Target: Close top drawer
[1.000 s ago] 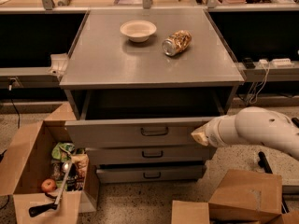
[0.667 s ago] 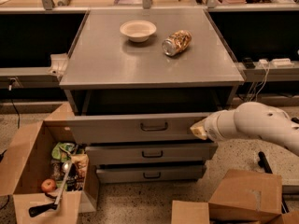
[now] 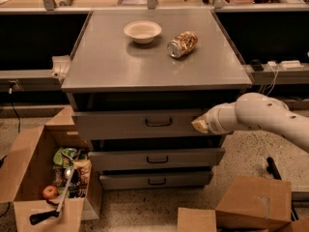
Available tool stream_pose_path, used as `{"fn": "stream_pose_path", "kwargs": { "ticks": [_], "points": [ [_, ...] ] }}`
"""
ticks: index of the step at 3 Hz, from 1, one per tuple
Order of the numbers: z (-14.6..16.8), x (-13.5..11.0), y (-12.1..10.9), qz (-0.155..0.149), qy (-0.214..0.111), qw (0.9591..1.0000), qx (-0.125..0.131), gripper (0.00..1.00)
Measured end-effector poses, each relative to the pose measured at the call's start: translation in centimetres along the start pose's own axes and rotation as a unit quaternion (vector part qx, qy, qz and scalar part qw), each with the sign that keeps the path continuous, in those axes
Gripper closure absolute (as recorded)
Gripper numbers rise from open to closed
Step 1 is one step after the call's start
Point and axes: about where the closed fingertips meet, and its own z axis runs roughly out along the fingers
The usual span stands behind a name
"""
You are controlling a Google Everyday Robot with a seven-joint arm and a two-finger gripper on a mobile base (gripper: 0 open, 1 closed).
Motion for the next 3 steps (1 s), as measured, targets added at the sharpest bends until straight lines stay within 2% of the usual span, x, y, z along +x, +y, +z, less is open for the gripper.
{"fn": "stream_pose_path", "kwargs": {
  "ticks": [1,2,3],
  "points": [
    [0.5,-1.0,-0.3,-0.001,-0.004,1.0,-0.003,1.0],
    [0.6,-1.1,0.3,-0.002,-0.007,0.9998,-0.021,1.0],
    [-0.9,0.3,1.9,-0.03,-0.011,0.9984,-0.047,1.0]
  ]
}}
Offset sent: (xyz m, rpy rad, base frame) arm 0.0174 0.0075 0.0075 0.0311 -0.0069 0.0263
